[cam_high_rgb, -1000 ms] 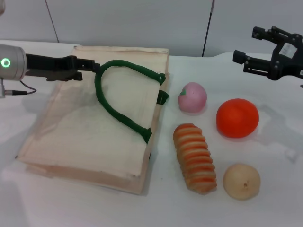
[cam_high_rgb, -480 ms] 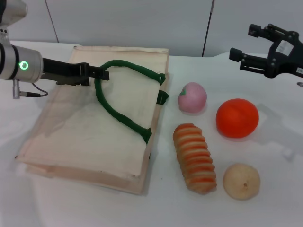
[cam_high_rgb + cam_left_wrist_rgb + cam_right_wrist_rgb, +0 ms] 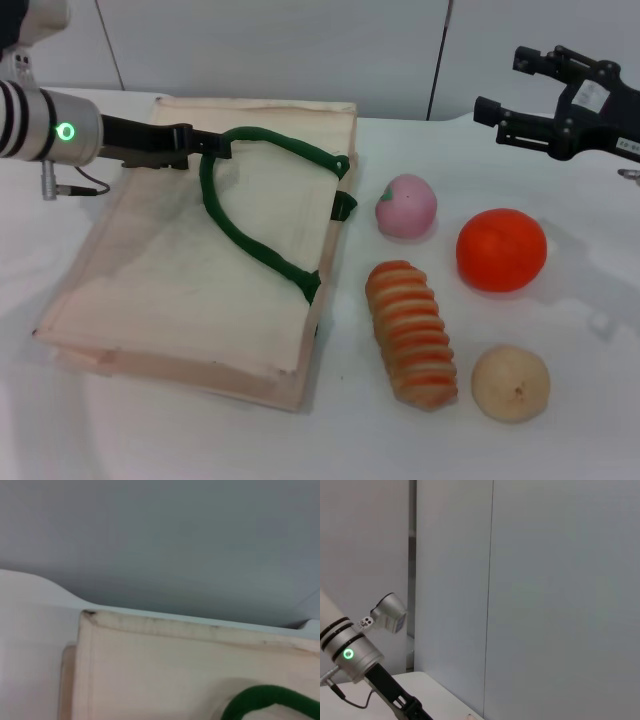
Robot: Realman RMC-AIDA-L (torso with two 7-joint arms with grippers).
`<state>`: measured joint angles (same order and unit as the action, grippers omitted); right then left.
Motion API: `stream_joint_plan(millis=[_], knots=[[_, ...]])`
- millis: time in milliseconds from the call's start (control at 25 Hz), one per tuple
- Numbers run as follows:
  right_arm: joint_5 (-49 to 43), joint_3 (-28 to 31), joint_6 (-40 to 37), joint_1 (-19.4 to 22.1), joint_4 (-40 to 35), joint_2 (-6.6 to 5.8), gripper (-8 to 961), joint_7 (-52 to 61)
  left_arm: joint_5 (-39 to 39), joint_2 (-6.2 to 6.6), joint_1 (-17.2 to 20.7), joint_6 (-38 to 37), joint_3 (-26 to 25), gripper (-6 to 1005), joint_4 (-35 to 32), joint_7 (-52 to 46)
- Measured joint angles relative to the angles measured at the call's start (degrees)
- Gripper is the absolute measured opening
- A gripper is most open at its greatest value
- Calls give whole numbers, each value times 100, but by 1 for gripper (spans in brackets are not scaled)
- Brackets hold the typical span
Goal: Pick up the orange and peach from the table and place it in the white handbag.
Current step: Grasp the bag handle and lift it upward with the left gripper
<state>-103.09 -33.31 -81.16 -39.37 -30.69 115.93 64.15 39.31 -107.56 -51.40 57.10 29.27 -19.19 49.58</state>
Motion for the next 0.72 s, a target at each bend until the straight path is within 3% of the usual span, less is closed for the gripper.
stream_joint_plan(millis=[720], knots=[[0, 0, 2, -44, 13, 7, 878, 0, -12, -45, -197, -254, 0, 715, 504, 187]])
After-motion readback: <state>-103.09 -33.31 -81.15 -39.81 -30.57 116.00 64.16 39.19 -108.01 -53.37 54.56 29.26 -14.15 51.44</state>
